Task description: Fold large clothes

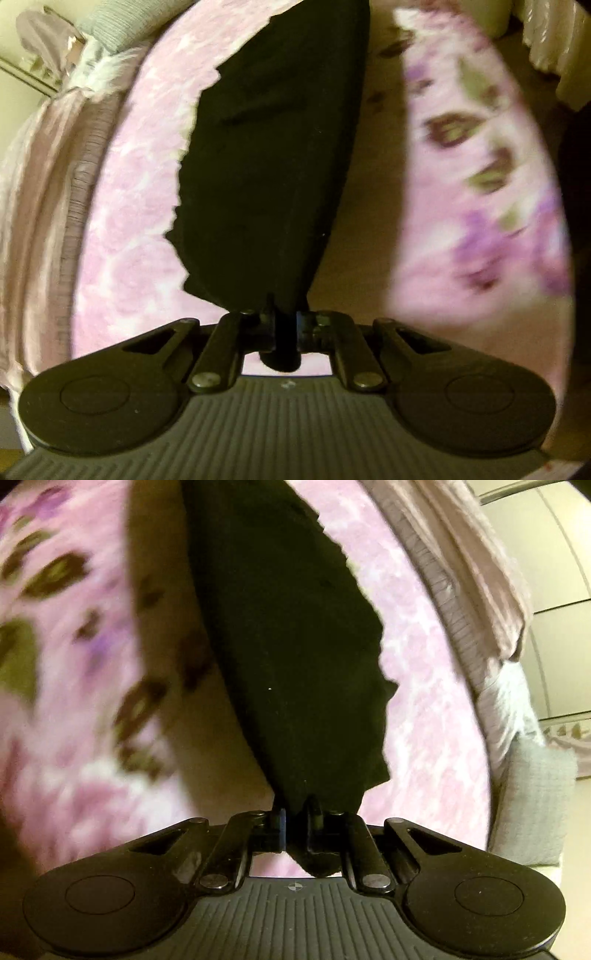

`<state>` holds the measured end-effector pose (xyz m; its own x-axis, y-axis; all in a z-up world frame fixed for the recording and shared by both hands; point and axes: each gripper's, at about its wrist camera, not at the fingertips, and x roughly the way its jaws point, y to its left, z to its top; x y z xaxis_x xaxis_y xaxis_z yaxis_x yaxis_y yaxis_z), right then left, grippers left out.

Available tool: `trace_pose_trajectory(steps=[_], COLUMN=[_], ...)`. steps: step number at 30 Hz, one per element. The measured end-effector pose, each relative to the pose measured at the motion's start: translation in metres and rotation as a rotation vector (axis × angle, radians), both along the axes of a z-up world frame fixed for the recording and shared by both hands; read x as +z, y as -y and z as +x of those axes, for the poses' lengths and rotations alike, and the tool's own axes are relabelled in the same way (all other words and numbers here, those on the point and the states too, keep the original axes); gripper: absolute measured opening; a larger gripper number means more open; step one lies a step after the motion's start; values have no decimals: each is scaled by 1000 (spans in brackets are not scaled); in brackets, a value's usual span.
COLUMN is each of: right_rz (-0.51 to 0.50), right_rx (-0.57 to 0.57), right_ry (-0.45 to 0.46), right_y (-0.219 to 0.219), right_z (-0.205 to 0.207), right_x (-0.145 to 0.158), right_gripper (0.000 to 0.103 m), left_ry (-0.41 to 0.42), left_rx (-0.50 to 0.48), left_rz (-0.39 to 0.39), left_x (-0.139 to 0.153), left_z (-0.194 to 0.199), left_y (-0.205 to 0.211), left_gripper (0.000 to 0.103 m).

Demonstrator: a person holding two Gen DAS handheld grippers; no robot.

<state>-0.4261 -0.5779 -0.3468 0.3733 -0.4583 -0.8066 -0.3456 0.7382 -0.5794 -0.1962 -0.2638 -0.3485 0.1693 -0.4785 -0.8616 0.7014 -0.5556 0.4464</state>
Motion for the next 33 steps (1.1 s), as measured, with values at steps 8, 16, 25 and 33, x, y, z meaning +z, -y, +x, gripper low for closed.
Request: trace_pose_trajectory(steps=[8, 16, 25, 33], right_rz=[38, 125, 271, 214], right_rx=[-187, -431, -217, -150], right_ry=[-63, 96, 218, 155], right_y=[0, -60, -242, -278], right_z=[-38, -23, 120, 198], right_x=[-20, 34, 24, -22], right_gripper=[17, 44, 47, 16], left_ry=[-72, -127, -135, -33], left_rx=[103, 160, -187, -526], left_rz=[98, 39, -80, -160], left_x=[-10, 28, 20, -9], left_z=[-10, 57, 121, 135], left_y=[-17, -27, -16, -3], left_gripper=[21, 33, 88, 96])
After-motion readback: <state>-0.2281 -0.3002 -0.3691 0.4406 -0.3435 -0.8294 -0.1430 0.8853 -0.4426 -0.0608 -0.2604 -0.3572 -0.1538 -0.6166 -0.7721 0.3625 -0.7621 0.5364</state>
